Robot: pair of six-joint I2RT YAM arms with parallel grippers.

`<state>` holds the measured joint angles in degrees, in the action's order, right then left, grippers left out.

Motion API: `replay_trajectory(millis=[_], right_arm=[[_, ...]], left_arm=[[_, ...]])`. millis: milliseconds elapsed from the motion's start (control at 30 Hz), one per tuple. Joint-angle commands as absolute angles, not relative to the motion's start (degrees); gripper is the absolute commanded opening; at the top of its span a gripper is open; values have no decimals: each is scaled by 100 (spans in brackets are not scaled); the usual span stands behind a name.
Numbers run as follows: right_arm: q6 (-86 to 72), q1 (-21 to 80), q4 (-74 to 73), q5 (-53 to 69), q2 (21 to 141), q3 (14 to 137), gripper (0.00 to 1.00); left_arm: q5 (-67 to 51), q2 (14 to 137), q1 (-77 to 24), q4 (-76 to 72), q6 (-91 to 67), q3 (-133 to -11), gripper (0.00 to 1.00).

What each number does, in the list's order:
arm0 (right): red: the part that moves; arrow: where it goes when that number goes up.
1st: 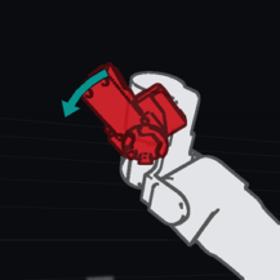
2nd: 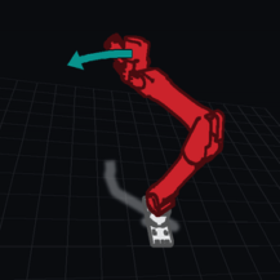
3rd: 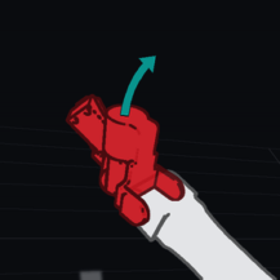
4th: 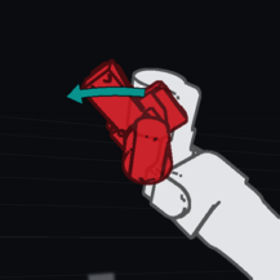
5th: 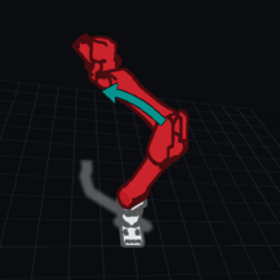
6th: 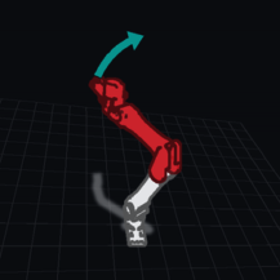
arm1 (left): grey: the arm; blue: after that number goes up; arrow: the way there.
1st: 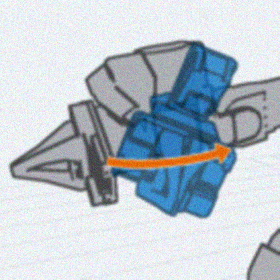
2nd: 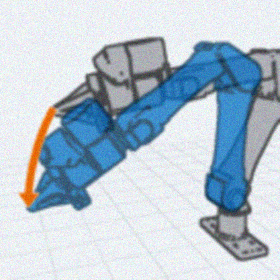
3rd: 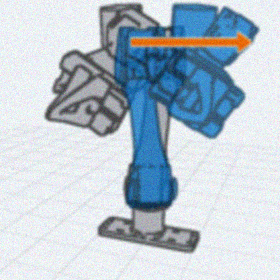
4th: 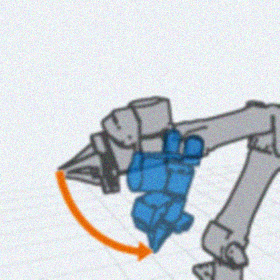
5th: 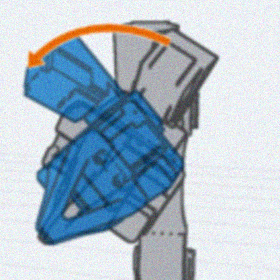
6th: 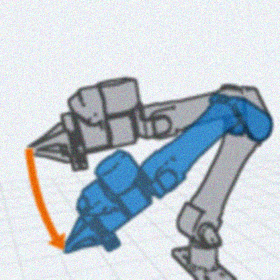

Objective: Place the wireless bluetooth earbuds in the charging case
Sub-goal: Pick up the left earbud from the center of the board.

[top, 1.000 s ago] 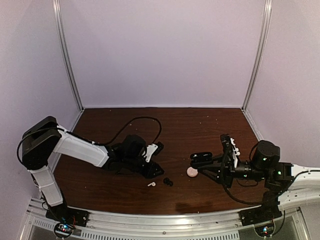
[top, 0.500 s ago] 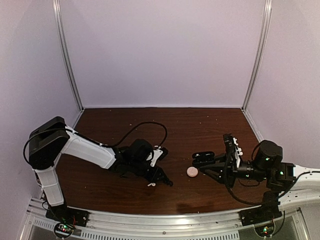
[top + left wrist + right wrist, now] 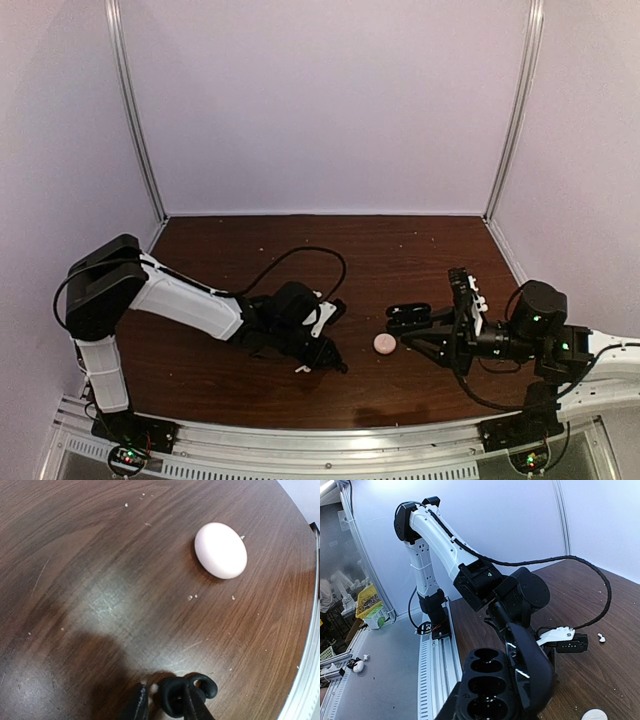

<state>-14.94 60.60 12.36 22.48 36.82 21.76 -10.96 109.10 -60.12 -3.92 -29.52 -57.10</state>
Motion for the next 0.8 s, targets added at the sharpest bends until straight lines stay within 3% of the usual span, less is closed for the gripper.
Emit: replay_trajectory(millis=[0, 400, 767], right_arm=[[-1433, 6029, 1213, 2163, 3597, 2154, 8], [-1419, 6029, 1211, 2158, 3611, 2144, 8], [-1441, 6029, 1371, 2221, 3796, 2119, 8]], left_arm=[[-1051, 11068, -6073, -219, -2915, -5839, 23], [-850, 10806, -6081, -93, -2828, -5798, 4], [131, 10278, -5798, 167, -2537, -5451, 0]])
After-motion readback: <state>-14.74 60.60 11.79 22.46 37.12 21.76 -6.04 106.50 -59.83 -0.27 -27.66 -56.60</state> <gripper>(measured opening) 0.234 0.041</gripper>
